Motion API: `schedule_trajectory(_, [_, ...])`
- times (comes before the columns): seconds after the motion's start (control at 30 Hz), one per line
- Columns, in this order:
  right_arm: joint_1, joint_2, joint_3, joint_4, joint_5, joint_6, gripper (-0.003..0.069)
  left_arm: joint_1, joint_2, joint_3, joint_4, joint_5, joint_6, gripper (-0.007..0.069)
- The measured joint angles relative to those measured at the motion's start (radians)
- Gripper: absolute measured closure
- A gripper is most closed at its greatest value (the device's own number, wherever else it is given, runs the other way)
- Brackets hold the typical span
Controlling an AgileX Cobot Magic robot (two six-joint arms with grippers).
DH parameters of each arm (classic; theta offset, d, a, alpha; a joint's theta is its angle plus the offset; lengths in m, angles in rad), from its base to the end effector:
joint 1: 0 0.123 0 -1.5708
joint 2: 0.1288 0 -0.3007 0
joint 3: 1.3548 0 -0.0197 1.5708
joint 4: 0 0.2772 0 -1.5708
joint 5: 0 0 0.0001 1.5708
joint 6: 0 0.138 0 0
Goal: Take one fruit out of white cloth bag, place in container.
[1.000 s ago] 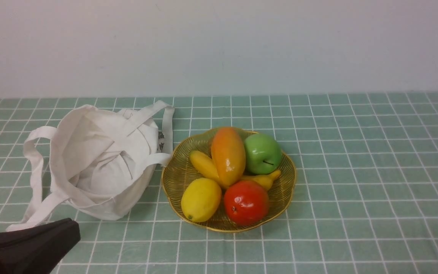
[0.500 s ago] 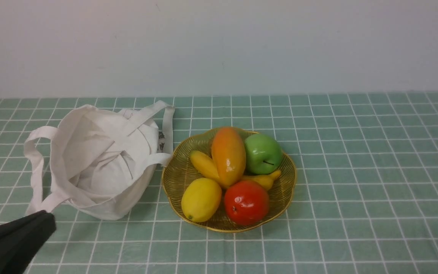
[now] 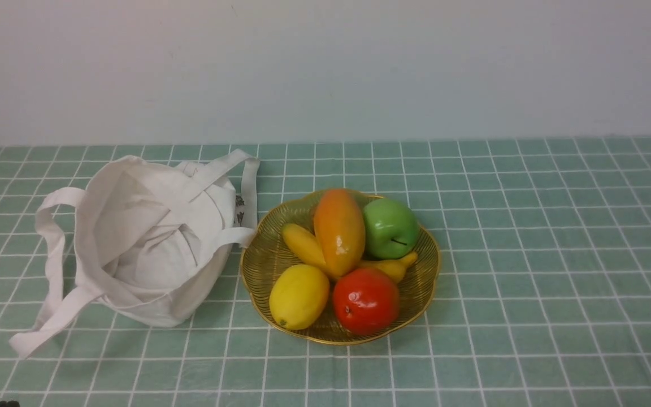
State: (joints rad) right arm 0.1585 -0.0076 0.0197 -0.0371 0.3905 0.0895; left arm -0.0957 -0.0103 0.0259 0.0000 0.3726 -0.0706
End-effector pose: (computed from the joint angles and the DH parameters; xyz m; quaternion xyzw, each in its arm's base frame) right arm 0.1066 0.0151 0.1569 -0.0376 0.8084 0.0570 0.5846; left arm 0.1078 -0.0103 0.1570 0.0101 0.8051 -0.0493 0.5910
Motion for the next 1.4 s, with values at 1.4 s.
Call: schedule_trajectory(1.4, [0.000, 0.000, 0.000, 0.000, 0.000, 0.000, 0.0674, -0.006, 0.000, 0.001, 0.000, 0.010, -0.031, 0.0632])
